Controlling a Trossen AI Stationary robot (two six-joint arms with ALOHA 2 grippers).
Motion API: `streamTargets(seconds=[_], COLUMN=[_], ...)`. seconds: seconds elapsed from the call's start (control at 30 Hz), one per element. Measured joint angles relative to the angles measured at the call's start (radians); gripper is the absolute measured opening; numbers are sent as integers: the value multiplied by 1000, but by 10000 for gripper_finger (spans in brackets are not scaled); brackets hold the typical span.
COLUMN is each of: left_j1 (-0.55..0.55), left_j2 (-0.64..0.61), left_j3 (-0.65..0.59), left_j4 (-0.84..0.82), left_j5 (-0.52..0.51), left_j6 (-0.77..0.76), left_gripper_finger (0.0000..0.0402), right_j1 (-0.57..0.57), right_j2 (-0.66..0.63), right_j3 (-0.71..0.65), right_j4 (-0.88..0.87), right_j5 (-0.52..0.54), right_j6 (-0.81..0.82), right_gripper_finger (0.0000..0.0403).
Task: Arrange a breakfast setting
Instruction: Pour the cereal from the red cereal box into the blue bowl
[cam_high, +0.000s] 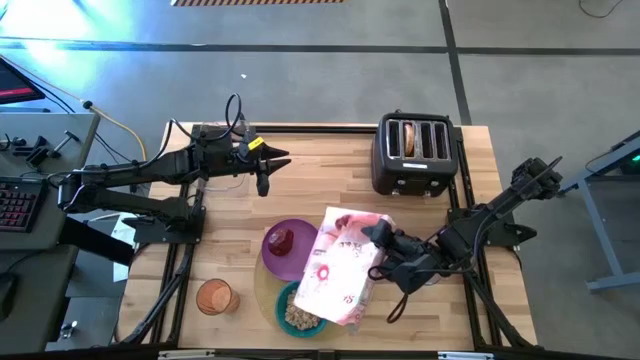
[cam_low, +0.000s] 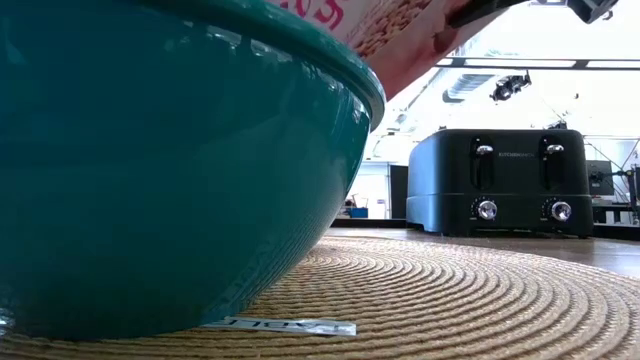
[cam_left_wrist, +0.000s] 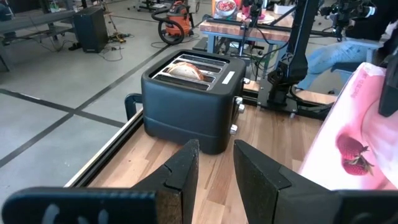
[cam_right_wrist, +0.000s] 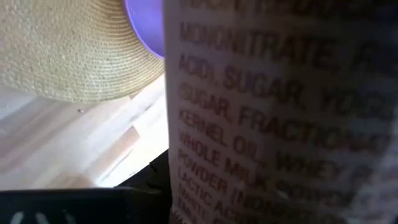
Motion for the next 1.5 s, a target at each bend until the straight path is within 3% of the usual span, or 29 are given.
streamTargets(seconds=[0.3, 0.8, 1.13, 1.27, 1.5], left_j1=[0, 0, 0, 0, 0], left_j2=[0, 0, 0, 0, 0], left_j3=[0, 0, 0, 0, 0], left_j4=[0, 0, 0, 2, 2], left_j5=[0, 0, -1, -45, -217], left_j6=[-2, -60, -85, -96, -26], left_gripper_finger=[90, 90, 90, 90, 90], right_j1=[0, 0, 1, 0, -10], right_j2=[0, 0, 0, 0, 0], right_j3=[0, 0, 0, 0, 0], right_j4=[0, -31, -7, 20, 37], right_j5=[-3, -78, -112, -111, -106], right_j6=[178, 607, 1043, 1174, 1269], right_gripper_finger=[148, 148, 148, 148, 148])
